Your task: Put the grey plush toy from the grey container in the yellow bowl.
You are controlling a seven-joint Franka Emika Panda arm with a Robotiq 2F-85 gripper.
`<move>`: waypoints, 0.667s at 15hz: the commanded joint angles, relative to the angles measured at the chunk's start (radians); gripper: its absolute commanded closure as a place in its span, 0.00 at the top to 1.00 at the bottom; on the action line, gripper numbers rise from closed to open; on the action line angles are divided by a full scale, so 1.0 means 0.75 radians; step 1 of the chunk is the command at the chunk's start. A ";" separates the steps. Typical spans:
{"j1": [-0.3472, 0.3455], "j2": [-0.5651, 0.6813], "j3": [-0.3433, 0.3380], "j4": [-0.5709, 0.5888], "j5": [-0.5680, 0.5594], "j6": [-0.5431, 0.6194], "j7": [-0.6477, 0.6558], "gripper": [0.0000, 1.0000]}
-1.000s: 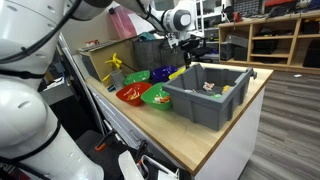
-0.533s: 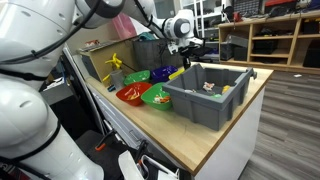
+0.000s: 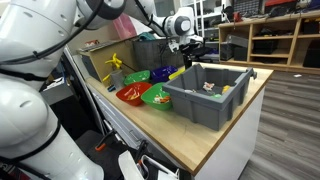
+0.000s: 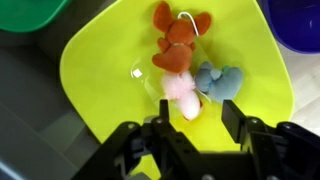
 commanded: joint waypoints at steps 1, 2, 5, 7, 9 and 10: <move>0.013 -0.035 -0.020 0.040 -0.021 -0.134 0.008 0.88; 0.012 -0.043 -0.017 0.051 -0.020 -0.169 0.004 0.95; 0.005 -0.082 -0.010 0.118 -0.020 -0.367 -0.003 1.00; 0.003 -0.106 -0.010 0.185 -0.032 -0.531 -0.013 1.00; 0.002 -0.126 -0.013 0.261 -0.052 -0.682 -0.024 1.00; 0.005 -0.139 -0.016 0.294 -0.072 -0.747 -0.032 1.00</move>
